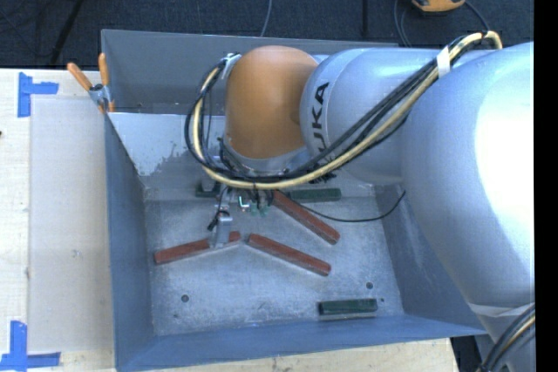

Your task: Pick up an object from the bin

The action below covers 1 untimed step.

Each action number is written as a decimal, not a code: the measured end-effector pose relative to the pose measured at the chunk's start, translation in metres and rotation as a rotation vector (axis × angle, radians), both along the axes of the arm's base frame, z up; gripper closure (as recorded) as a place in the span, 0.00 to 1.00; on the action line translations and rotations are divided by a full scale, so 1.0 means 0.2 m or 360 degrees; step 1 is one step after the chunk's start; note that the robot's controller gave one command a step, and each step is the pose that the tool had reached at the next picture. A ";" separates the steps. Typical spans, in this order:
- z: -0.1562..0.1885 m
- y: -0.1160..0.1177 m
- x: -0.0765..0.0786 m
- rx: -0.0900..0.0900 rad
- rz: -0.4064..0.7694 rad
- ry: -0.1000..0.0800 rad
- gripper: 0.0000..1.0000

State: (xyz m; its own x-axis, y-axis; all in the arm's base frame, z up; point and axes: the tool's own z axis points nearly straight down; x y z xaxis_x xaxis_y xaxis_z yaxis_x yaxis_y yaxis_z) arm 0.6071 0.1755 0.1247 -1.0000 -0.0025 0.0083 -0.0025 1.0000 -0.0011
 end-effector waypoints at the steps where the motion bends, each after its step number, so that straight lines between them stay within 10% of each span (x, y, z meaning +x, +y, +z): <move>1: 0.02 0.00 0.01 0.0002 -0.0005 -0.0013 0.00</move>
Offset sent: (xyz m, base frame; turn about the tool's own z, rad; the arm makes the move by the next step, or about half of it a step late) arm -0.0443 -0.0479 -0.0319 0.2160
